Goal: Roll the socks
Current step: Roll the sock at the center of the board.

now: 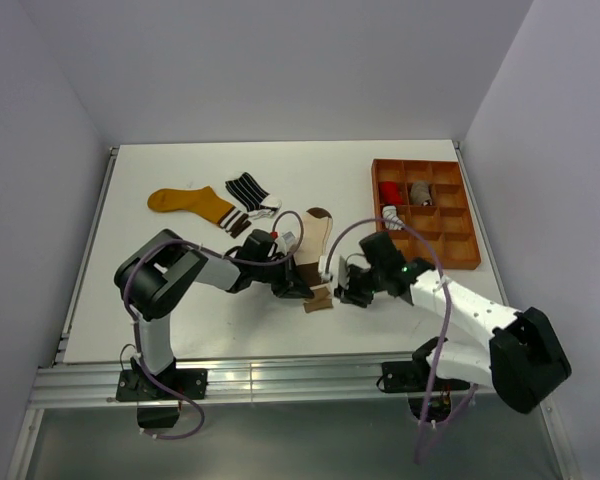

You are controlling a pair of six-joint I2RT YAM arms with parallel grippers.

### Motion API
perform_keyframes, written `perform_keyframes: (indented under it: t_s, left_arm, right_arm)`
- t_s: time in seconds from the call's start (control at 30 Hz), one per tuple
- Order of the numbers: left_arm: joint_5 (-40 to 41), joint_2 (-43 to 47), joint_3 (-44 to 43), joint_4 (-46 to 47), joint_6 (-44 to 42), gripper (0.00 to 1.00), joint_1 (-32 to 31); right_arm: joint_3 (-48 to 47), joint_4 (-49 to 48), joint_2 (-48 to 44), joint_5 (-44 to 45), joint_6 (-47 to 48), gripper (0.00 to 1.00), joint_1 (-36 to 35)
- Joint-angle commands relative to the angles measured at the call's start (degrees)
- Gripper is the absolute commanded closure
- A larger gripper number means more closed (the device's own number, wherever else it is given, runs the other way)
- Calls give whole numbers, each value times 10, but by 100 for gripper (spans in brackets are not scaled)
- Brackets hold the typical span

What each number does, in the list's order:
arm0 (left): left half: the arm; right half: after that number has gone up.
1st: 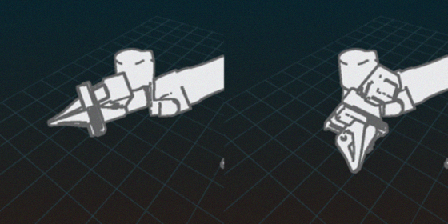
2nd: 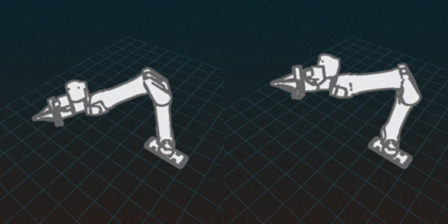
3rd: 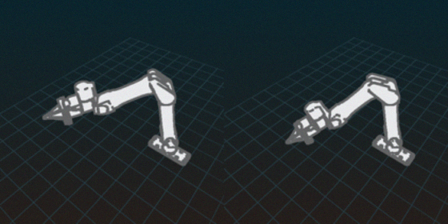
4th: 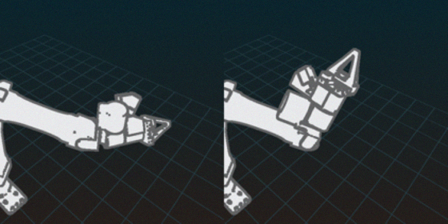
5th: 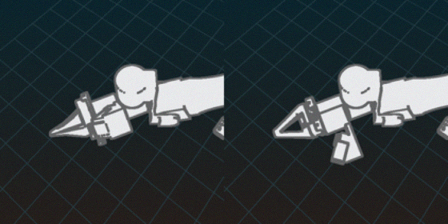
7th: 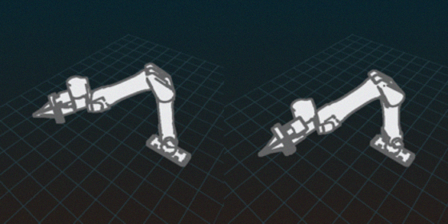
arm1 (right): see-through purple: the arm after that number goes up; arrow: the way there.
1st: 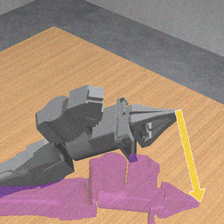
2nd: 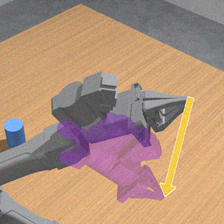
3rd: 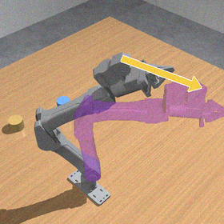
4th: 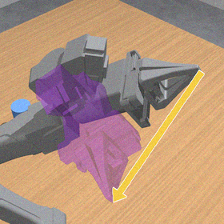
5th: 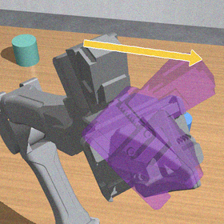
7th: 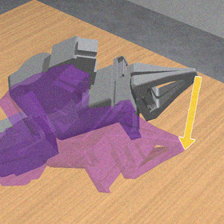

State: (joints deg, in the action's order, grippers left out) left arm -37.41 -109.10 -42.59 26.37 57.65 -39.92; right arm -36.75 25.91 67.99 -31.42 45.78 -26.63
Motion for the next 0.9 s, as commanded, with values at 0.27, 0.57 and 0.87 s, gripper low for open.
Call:
perform_keyframes:
  t_s: [0.27, 0.57, 0.87]
  left_arm:
    - [14, -23, -41, -156, -10, 100, 5]
    - [13, -29, -42, -164, -18, 100, 9]
    - [9, -36, -55, -182, -32, 100, 12]
  right_arm:
    - [106, -193, -31, 176, 12, 55, -201]
    - [107, -222, 21, 210, 18, 58, -246]
    - [100, -213, 56, 225, 27, 63, -250]
